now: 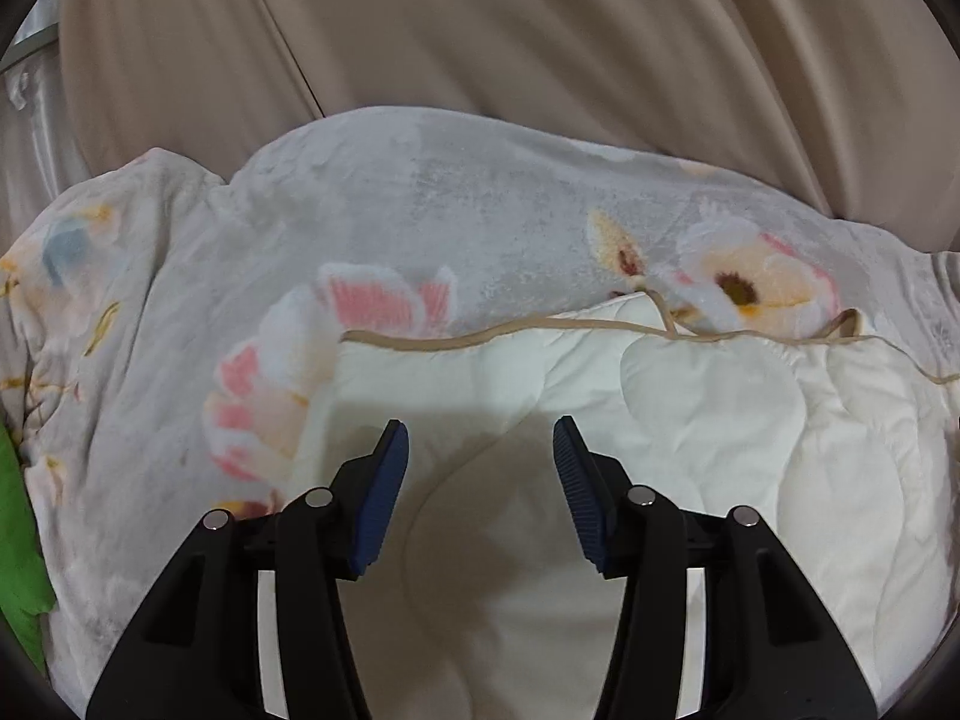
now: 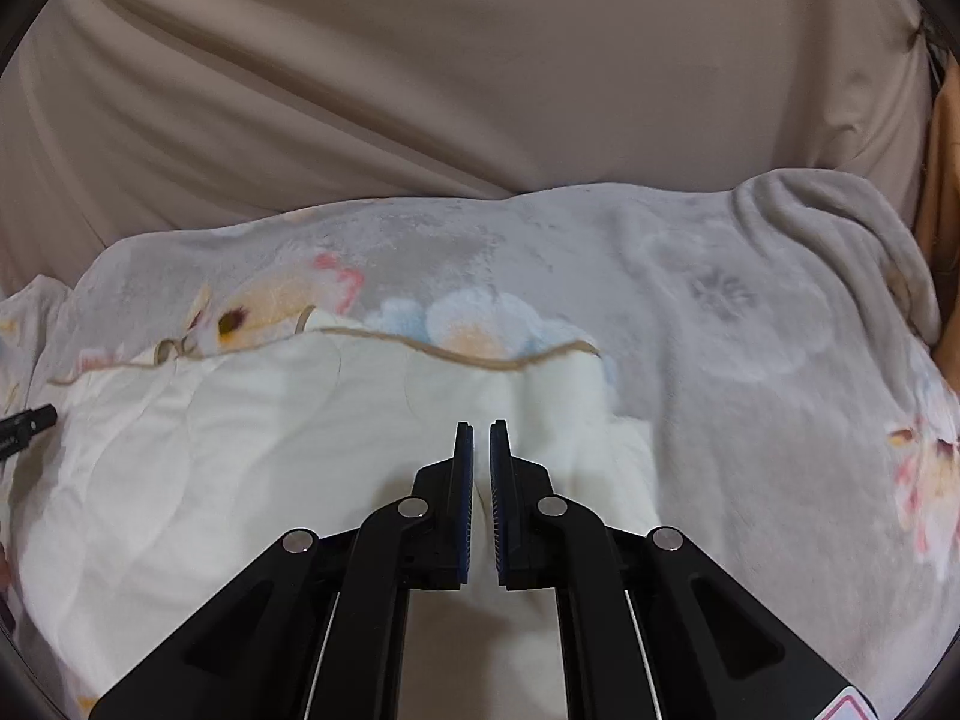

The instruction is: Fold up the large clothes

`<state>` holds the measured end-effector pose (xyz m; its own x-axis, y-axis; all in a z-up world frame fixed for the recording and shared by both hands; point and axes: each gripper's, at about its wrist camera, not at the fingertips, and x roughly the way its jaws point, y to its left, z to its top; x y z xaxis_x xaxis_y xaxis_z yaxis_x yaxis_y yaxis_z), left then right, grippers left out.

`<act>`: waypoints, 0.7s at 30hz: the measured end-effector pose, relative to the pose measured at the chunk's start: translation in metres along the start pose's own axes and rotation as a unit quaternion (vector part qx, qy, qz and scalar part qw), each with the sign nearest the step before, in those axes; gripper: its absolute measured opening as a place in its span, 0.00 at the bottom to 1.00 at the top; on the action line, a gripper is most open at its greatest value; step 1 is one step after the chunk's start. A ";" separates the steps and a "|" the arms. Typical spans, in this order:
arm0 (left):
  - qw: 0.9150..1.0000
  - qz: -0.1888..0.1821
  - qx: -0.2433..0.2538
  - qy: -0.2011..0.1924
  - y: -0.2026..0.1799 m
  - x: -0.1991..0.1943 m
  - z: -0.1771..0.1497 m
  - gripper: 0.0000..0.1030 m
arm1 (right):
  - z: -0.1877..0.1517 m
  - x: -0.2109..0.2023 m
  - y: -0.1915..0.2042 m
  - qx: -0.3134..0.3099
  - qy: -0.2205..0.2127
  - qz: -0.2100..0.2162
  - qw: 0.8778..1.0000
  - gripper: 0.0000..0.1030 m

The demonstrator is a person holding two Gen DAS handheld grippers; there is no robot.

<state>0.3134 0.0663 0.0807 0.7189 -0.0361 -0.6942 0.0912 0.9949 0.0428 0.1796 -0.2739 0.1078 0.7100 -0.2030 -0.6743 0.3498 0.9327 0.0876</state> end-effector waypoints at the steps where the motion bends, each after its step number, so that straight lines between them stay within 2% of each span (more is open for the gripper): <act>1: 1.000 0.004 0.000 0.006 -0.001 0.008 0.002 0.47 | 0.001 0.005 0.002 0.004 0.005 -0.003 1.000 0.05; 4: 1.000 0.012 -0.002 0.017 -0.001 0.027 0.002 0.49 | -0.002 0.029 -0.003 0.011 0.023 -0.022 0.999 0.05; 5: 1.000 0.012 -0.004 0.017 -0.001 0.030 0.001 0.49 | -0.005 0.035 -0.007 0.015 0.030 -0.022 0.999 0.01; 7: 1.000 0.011 -0.001 0.014 0.000 0.036 -0.001 0.50 | -0.011 0.045 -0.016 0.030 0.039 -0.009 0.999 0.00; 10: 1.000 0.019 0.007 0.008 -0.005 0.040 -0.005 0.50 | -0.016 0.052 -0.020 0.041 0.044 0.001 0.998 0.00; 16: 1.000 0.026 0.010 -0.003 -0.009 0.046 -0.010 0.51 | -0.020 0.060 -0.010 0.015 0.044 -0.017 0.999 0.00; 21: 0.999 0.029 0.011 -0.011 -0.010 0.049 -0.014 0.51 | -0.021 0.063 -0.016 0.030 0.046 0.000 0.999 0.00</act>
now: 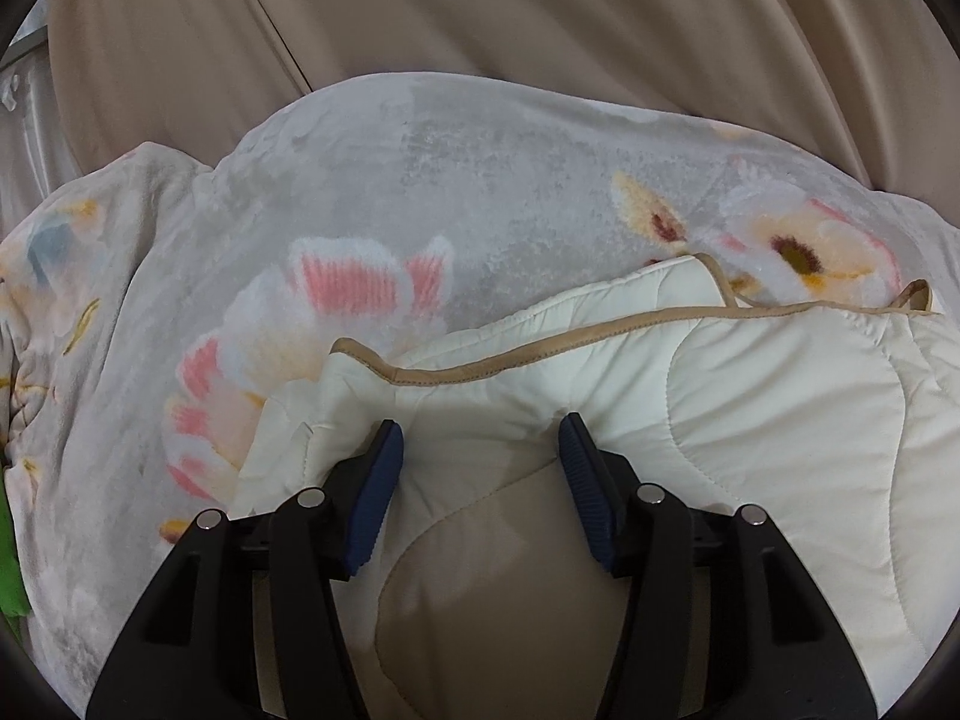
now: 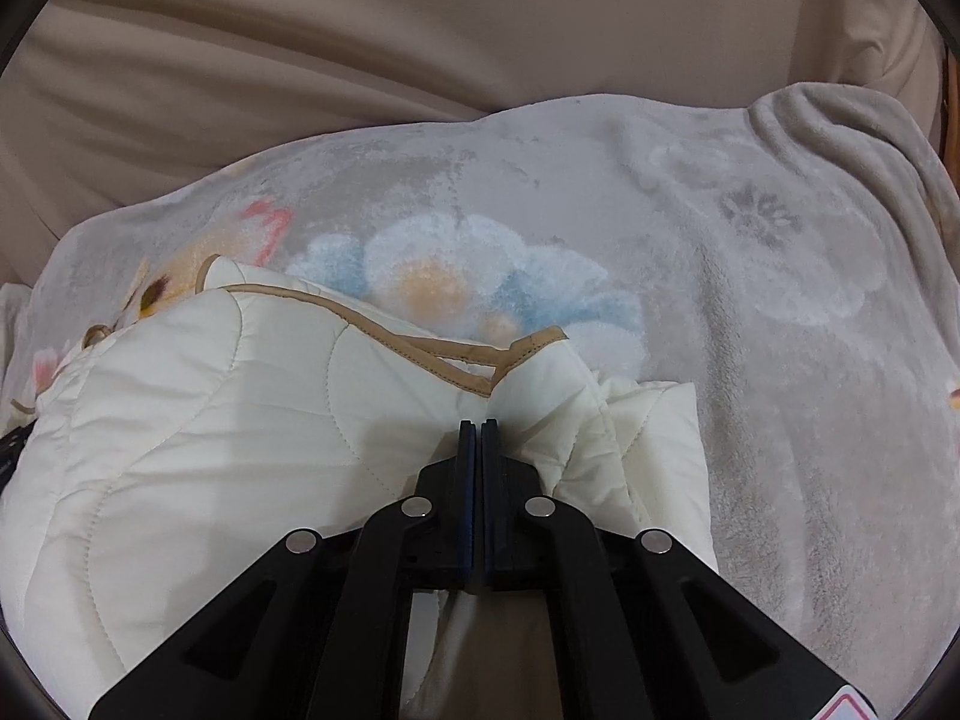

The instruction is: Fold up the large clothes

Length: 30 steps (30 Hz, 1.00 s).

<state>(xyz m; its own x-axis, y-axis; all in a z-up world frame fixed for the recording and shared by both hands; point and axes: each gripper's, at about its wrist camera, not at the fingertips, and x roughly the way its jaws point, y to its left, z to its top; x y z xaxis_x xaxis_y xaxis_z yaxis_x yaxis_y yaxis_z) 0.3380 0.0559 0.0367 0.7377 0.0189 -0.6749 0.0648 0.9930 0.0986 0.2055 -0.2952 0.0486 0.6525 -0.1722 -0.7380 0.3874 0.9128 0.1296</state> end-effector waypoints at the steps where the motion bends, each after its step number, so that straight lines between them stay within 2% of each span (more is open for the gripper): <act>1: 1.000 0.000 -0.001 -0.001 0.000 0.001 -0.001 0.51 | 0.000 0.000 0.000 0.002 0.000 0.003 1.000 0.00; 11: 1.000 -0.022 -0.015 0.000 0.006 0.007 -0.005 0.52 | -0.002 0.000 -0.008 0.028 -0.003 0.031 0.999 0.00; 17: 0.999 -0.030 -0.023 -0.003 0.009 0.005 -0.004 0.53 | -0.001 0.001 -0.008 0.027 -0.002 0.030 0.999 0.00; 21: 0.996 -0.066 -0.052 -0.014 0.027 -0.019 -0.004 0.61 | 0.003 -0.006 -0.002 0.016 0.000 0.012 1.000 0.00; 22: 0.994 -0.080 -0.068 -0.023 0.037 -0.034 -0.005 0.68 | 0.004 -0.014 0.000 0.014 -0.008 0.005 1.000 0.03; 23: 0.991 -0.097 -0.082 -0.035 0.047 -0.050 -0.007 0.73 | 0.005 -0.028 0.005 0.014 -0.020 0.021 0.999 0.14; 24: 0.988 -0.110 -0.095 -0.049 0.059 -0.068 -0.008 0.86 | 0.007 -0.040 0.011 0.014 -0.028 0.041 0.999 0.14; 25: 0.987 -0.109 -0.101 -0.054 0.067 -0.079 -0.008 0.91 | 0.009 -0.054 0.021 0.011 -0.036 0.065 0.997 0.14; 27: 0.988 -0.096 -0.110 -0.053 0.082 -0.097 -0.008 0.91 | 0.014 -0.070 0.046 -0.012 -0.041 0.082 0.996 0.14; 30: 0.986 -0.101 -0.135 -0.010 0.106 -0.101 -0.013 0.92 | 0.017 -0.076 0.093 -0.056 -0.036 0.110 0.992 0.14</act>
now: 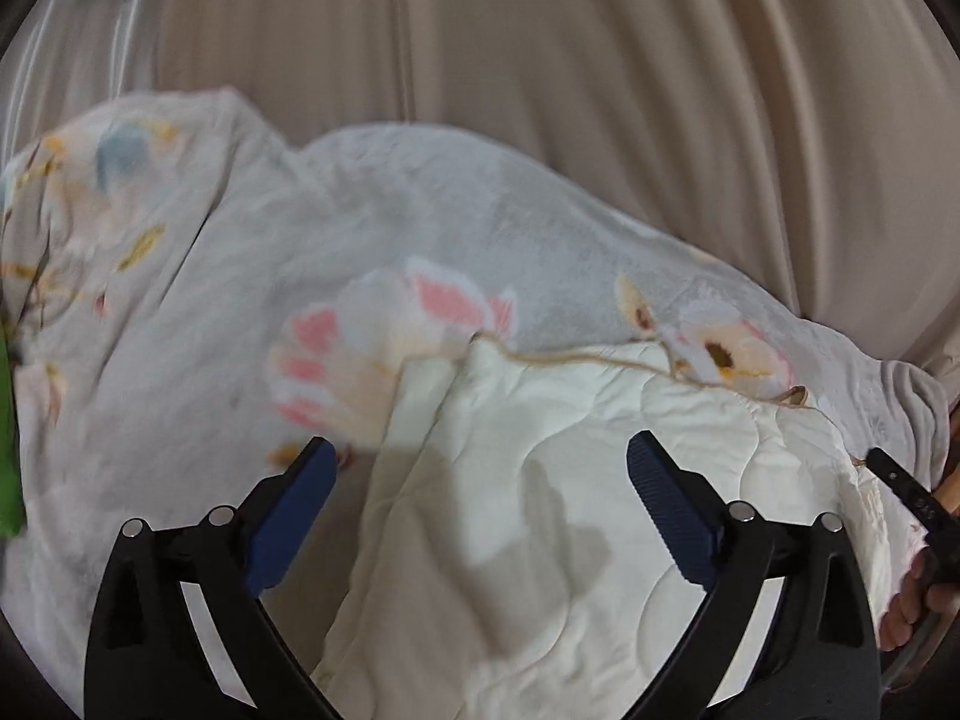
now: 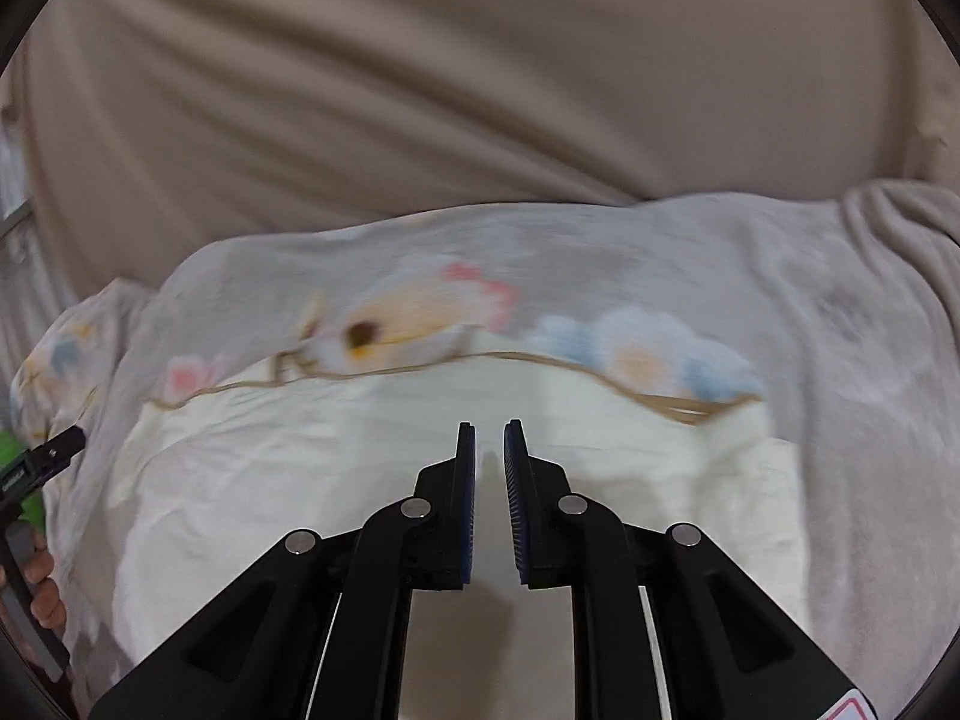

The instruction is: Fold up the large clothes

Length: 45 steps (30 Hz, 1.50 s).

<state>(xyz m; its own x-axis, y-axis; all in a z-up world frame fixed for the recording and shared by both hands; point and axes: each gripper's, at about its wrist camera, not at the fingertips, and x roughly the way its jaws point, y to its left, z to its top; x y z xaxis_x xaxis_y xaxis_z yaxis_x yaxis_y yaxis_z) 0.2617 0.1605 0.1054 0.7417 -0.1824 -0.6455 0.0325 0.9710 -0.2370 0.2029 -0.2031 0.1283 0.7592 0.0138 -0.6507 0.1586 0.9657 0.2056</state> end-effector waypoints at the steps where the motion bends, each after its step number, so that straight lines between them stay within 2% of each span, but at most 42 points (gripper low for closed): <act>1: 1.000 -0.005 -0.016 0.019 0.011 0.003 -0.003 0.92 | 0.000 0.007 0.017 -0.015 0.004 0.005 1.000 0.14; 5: 0.996 -0.002 -0.047 0.072 0.038 0.026 -0.025 0.92 | -0.005 0.045 0.057 -0.035 0.039 0.019 0.998 0.14; 9: 0.990 -0.035 -0.074 0.117 0.052 0.049 -0.052 0.93 | -0.018 0.077 0.075 -0.057 0.068 0.005 0.996 0.14; 11: 0.989 -0.045 -0.087 0.112 0.054 0.055 -0.057 0.96 | -0.028 0.088 0.077 -0.069 0.078 0.001 0.995 0.12; 13: 0.991 -0.044 -0.070 0.105 0.046 0.056 -0.057 0.96 | -0.035 0.095 0.077 -0.072 0.081 -0.003 0.994 0.11; 17: 0.990 -0.061 -0.064 0.110 0.036 0.059 -0.057 0.96 | -0.041 0.101 0.079 -0.079 0.077 -0.014 0.994 0.10; 20: 0.988 -0.077 -0.068 0.113 0.033 0.059 -0.054 0.83 | -0.042 0.103 0.079 -0.077 0.077 -0.012 0.994 0.10; 22: 0.987 -0.090 -0.068 0.118 0.028 0.057 -0.051 0.61 | -0.041 0.105 0.078 -0.075 0.078 -0.011 0.994 0.10; 23: 0.987 -0.092 -0.062 0.115 0.023 0.053 -0.049 0.53 | -0.041 0.106 0.078 -0.075 0.079 -0.011 0.994 0.10; 24: 0.988 -0.092 -0.054 0.110 0.018 0.048 -0.047 0.38 | -0.041 0.107 0.079 -0.076 0.079 -0.012 0.994 0.10; 25: 0.990 -0.091 -0.044 0.102 0.012 0.039 -0.043 0.31 | -0.041 0.107 0.079 -0.077 0.079 -0.011 0.994 0.10; 28: 0.992 -0.096 -0.037 0.075 0.001 0.013 -0.034 0.21 | -0.038 0.099 0.073 -0.064 0.071 0.012 0.995 0.10; 32: 0.988 -0.141 -0.038 0.045 -0.005 -0.028 -0.023 0.18 | -0.040 0.050 0.052 -0.025 0.033 0.081 0.996 0.12; 35: 0.987 -0.159 -0.024 0.025 -0.021 -0.055 -0.020 0.18 | -0.054 0.022 0.047 -0.054 0.032 0.087 0.994 0.12; 38: 0.987 -0.162 0.002 0.005 -0.050 -0.075 -0.021 0.18 | -0.072 0.023 0.040 -0.046 0.062 0.097 0.992 0.09; 41: 0.986 -0.163 0.034 -0.011 -0.080 -0.093 -0.025 0.18 | -0.088 0.029 0.036 -0.045 0.069 0.097 0.992 0.08; 45: 0.982 -0.174 0.073 -0.025 -0.122 -0.108 -0.030 0.18 | -0.093 0.039 0.033 -0.027 0.076 0.110 0.991 0.05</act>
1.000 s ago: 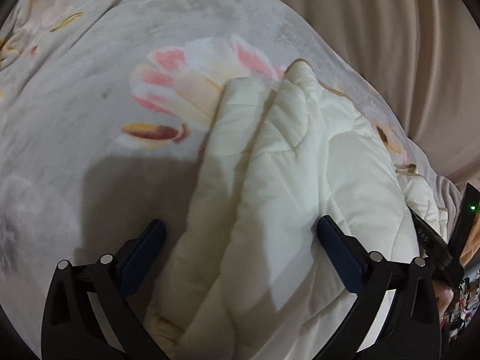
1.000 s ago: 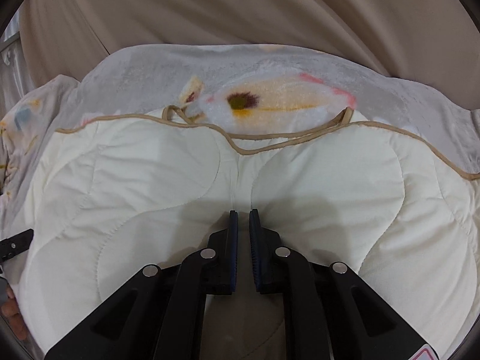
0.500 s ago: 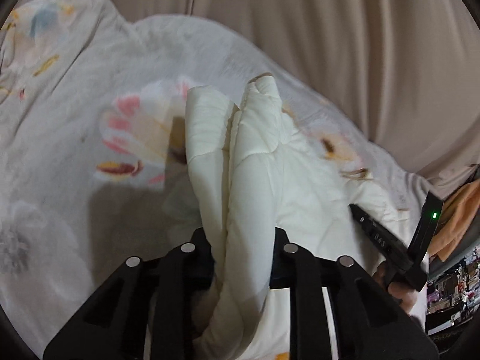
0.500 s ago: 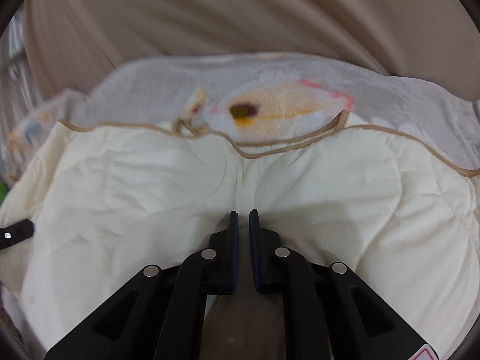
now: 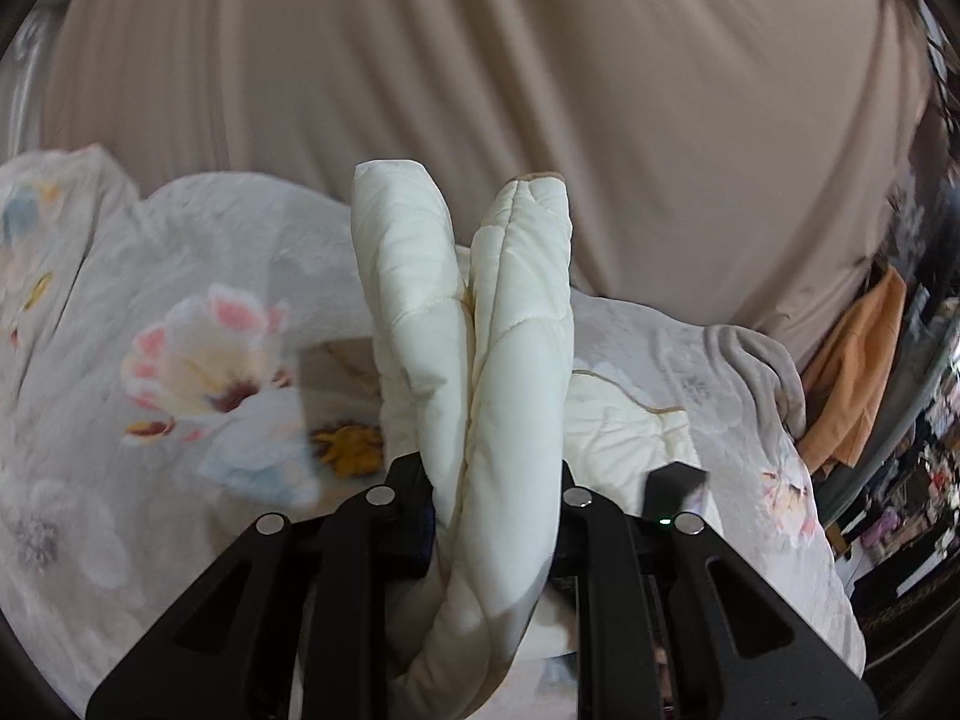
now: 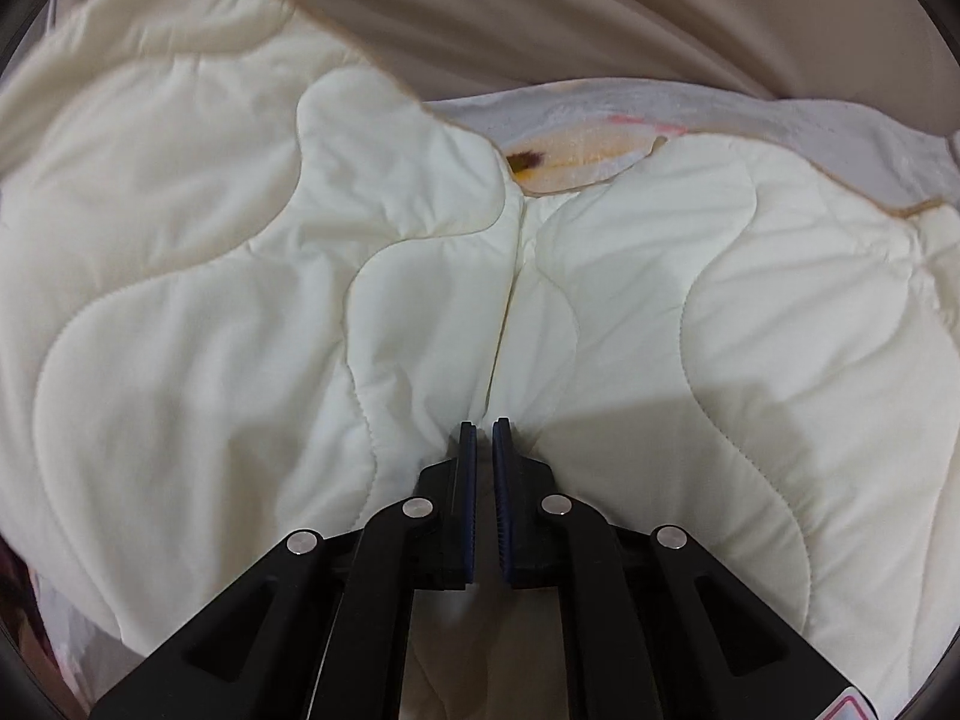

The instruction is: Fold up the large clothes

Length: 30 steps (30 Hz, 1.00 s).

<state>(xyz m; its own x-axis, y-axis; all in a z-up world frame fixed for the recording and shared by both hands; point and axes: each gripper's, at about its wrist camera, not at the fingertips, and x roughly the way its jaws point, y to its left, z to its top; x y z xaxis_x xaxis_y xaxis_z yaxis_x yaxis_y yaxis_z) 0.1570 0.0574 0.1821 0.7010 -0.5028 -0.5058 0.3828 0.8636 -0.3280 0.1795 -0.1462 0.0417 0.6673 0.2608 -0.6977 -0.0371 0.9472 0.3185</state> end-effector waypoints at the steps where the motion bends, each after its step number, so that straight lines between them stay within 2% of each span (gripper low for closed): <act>1: 1.000 -0.006 0.010 0.000 -0.012 0.003 0.000 0.18 | -0.001 0.002 -0.001 0.003 0.001 0.003 1.000 0.05; 6: 0.999 -0.036 0.034 0.020 -0.058 0.029 0.000 0.18 | -0.007 0.005 -0.004 0.007 -0.005 0.011 1.000 0.01; 8: 0.998 -0.036 0.042 0.029 -0.072 0.043 -0.002 0.18 | -0.008 -0.002 -0.009 0.021 -0.006 0.024 0.999 0.00; 11: 0.998 -0.031 0.045 0.033 -0.077 0.049 -0.003 0.18 | -0.019 -0.037 -0.019 0.062 -0.020 0.077 0.995 0.04; 13: 0.998 -0.027 0.048 0.033 -0.080 0.052 -0.003 0.18 | -0.030 -0.058 -0.020 0.063 -0.020 0.098 0.993 0.04; 16: 0.998 -0.020 0.054 0.035 -0.094 0.057 -0.004 0.18 | -0.049 -0.060 -0.019 0.069 0.014 0.119 0.990 0.04; 18: 0.997 -0.014 0.062 0.038 -0.103 0.062 -0.007 0.18 | -0.057 -0.053 -0.017 0.067 0.026 0.120 0.990 0.00; 23: 0.995 0.001 0.082 0.053 -0.124 0.081 -0.015 0.18 | -0.062 -0.043 -0.014 0.073 0.032 0.126 0.989 0.00; 30: 0.991 0.013 0.107 0.083 -0.151 0.116 -0.031 0.18 | -0.069 -0.059 -0.023 0.098 0.037 0.134 0.985 0.00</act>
<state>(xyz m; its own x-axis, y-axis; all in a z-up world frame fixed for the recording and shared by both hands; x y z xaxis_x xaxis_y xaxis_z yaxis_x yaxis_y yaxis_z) 0.1624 -0.1323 0.1483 0.6108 -0.4637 -0.6418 0.4964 0.8557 -0.1458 0.0899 -0.1704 0.0309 0.5972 0.5170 -0.6133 -0.0556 0.7894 0.6113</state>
